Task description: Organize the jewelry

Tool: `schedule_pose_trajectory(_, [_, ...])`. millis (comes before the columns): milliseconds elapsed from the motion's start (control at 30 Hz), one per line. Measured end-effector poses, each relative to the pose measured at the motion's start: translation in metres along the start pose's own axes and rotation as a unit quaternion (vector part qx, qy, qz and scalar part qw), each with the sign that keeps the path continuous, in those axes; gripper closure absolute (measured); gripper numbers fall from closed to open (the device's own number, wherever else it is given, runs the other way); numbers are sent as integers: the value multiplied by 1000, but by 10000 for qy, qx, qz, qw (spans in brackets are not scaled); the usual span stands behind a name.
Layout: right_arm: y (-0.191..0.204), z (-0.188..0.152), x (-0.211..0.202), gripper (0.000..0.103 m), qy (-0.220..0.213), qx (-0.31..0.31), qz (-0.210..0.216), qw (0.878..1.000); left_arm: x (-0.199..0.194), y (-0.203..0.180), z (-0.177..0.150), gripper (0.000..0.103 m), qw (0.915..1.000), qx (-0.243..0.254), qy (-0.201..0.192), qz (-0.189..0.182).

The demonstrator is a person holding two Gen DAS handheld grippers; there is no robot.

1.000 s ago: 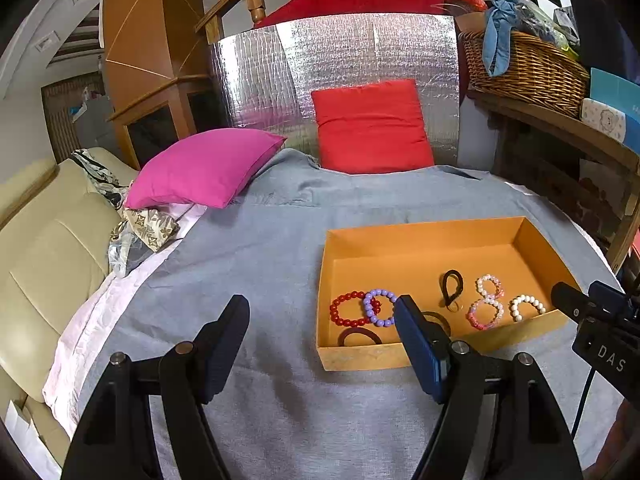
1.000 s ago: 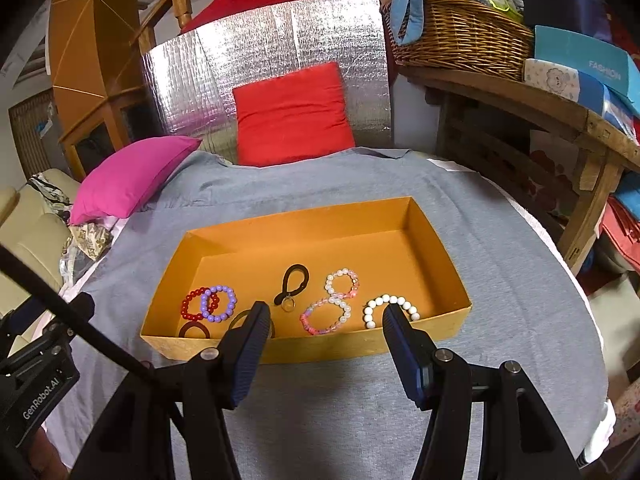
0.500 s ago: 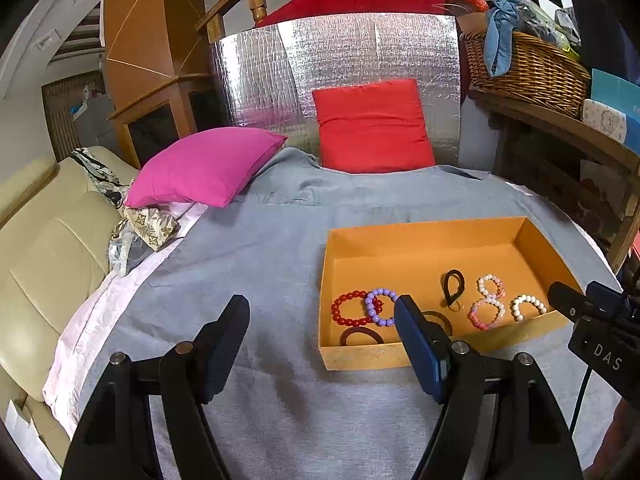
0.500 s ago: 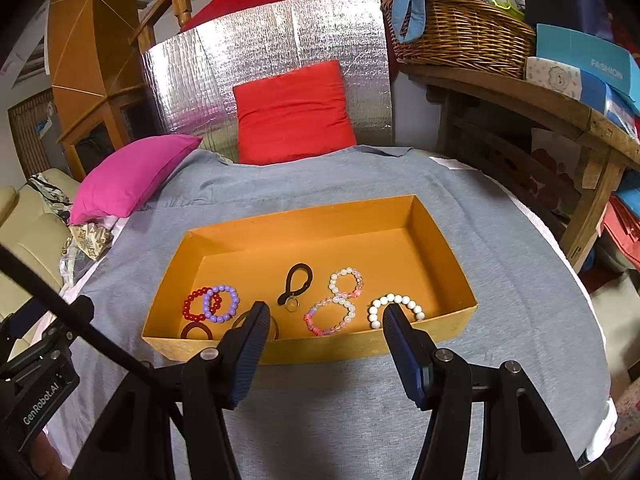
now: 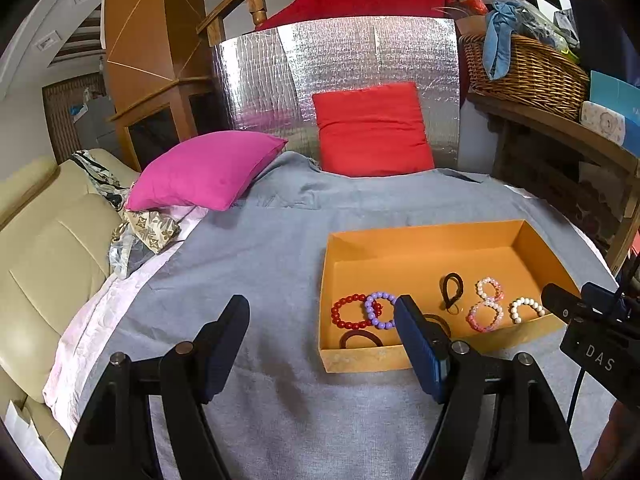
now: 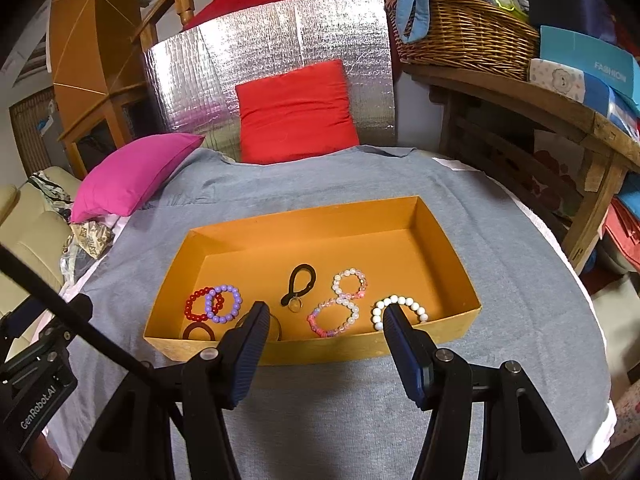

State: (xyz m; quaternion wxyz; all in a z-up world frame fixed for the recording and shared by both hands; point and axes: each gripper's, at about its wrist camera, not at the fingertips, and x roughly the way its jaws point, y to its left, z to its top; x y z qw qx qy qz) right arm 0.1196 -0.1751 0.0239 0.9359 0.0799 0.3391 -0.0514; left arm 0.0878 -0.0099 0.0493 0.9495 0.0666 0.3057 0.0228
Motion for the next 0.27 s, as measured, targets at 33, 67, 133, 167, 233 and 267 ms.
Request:
schedule_pose_trajectory(33, [0, 0, 0, 40, 0, -4, -3, 10000, 0, 1, 0, 28, 10000, -6, -11, -30])
schedule_pose_trajectory(67, [0, 0, 0, 40, 0, -3, -3, 10000, -1, 1, 0, 28, 10000, -14, -26, -61])
schedule_pose_trajectory(133, [0, 0, 0, 40, -3, -12, 0, 10000, -3, 0, 0, 27, 9999, -14, -111, -114])
schedule_pose_trajectory(167, [0, 0, 0, 40, -10, -24, -8, 10000, -5, -1, -2, 27, 9998, 25, -149, -137])
schedule_pose_trajectory(233, [-3, -1, -1, 40, -38, -53, -21, 10000, -4, -3, -5, 28, 9995, 105, -110, -267])
schedule_pose_trajectory(267, [-6, -3, -2, 40, -60, -50, 10, 10000, -3, -3, -9, 28, 9992, 148, -44, -373])
